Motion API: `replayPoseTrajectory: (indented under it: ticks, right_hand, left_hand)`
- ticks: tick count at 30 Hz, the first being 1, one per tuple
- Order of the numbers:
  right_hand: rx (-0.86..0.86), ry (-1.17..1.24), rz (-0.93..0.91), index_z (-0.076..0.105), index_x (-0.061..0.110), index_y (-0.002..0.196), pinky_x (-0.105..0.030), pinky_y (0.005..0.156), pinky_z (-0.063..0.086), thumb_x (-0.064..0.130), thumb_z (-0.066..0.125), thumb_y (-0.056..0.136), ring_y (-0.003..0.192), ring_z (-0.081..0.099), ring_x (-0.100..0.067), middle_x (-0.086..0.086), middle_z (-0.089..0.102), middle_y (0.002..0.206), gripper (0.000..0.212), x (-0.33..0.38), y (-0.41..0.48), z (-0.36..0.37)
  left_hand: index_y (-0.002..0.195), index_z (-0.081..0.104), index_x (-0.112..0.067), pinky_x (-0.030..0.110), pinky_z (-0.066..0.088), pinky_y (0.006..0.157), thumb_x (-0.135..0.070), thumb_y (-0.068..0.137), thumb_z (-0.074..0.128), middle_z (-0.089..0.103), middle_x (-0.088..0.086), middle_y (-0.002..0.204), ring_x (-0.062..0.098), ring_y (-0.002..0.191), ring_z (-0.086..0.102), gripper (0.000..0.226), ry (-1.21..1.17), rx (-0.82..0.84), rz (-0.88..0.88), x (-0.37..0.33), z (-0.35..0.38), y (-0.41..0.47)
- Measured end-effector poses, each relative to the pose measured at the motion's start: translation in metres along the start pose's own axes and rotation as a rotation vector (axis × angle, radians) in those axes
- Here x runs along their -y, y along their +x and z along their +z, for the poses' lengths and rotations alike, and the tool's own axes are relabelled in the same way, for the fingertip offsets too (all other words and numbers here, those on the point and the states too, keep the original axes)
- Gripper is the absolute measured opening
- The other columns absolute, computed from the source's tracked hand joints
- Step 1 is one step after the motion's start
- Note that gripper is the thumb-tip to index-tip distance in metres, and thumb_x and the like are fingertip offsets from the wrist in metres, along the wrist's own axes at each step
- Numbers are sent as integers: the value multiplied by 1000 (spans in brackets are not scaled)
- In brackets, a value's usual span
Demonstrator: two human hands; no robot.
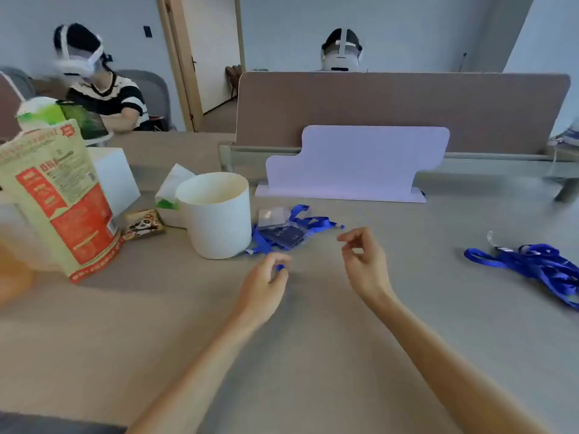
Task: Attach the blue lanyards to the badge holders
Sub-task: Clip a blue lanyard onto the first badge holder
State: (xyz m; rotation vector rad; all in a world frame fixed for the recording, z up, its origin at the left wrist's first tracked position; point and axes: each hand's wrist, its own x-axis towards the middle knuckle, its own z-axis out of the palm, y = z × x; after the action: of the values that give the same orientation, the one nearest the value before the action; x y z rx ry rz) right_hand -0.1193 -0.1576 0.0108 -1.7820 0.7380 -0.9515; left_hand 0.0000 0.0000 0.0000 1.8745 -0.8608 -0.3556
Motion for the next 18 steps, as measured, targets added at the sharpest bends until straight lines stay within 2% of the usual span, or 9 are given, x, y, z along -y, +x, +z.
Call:
replayPoseTrajectory:
  ticks: [2, 4, 7, 10, 12, 14, 18]
  right_hand:
    - [82, -123, 46, 56, 21, 89, -12, 59, 44, -3, 41, 85, 84, 57, -16, -1, 65, 106, 29, -5, -17, -6]
    - [109, -166, 89, 58, 18, 92, -11, 58, 42, -2, 41, 85, 81, 56, -15, -3, 64, 101, 28, -11, -28, -14]
    - [113, -234, 104, 59, 19, 97, -12, 55, 42, 3, 43, 87, 75, 55, -12, -2, 61, 95, 25, -7, -35, -16]
    - [198, -421, 68, 60, 21, 105, -27, 78, 47, 6, 49, 84, 98, 59, -18, 3, 60, 105, 29, -9, -31, -7]
    - [218, -586, 10, 59, 20, 113, -33, 90, 45, 11, 52, 82, 113, 54, -21, 2, 60, 113, 33, -13, -21, 4]
    - [227, -754, -45, 51, 22, 127, -36, 98, 39, 21, 51, 86, 121, 46, -24, 0, 56, 128, 41, -15, -9, 16]
    - [265, -935, -228, 26, 27, 149, -41, 100, 35, 41, 49, 92, 128, 38, -29, -5, 40, 145, 63, -22, 20, 42]
  left_hand:
    - [110, 60, -30, 22, 47, 77, -14, 92, 49, 64, -12, 105, 6, 89, 61, 26, 72, -2, 28, 10, -1, -16]
    - [115, 58, -27, 23, 45, 87, -13, 90, 52, 59, -10, 109, 4, 94, 57, 29, 162, 43, 76, 18, -1, -24]
    - [117, 56, -26, 29, 47, 89, -18, 90, 53, 54, -11, 107, 8, 97, 55, 28, 244, 66, 103, 19, -4, -18]
    - [114, 59, -23, 32, 49, 88, -22, 88, 60, 61, -9, 104, 12, 98, 57, 26, 309, 45, 146, 23, -5, -2]
    - [109, 62, -21, 36, 51, 88, -20, 85, 65, 65, -8, 103, 13, 97, 60, 25, 311, 22, 183, 27, -4, 16]
    - [109, 63, -21, 37, 50, 90, -16, 85, 64, 68, -8, 104, 13, 100, 61, 25, 292, 14, 184, 31, -2, 34]
    - [114, 62, -24, 27, 47, 91, -9, 86, 59, 64, -9, 113, 10, 103, 58, 32, 289, -6, 214, 34, 3, 64]
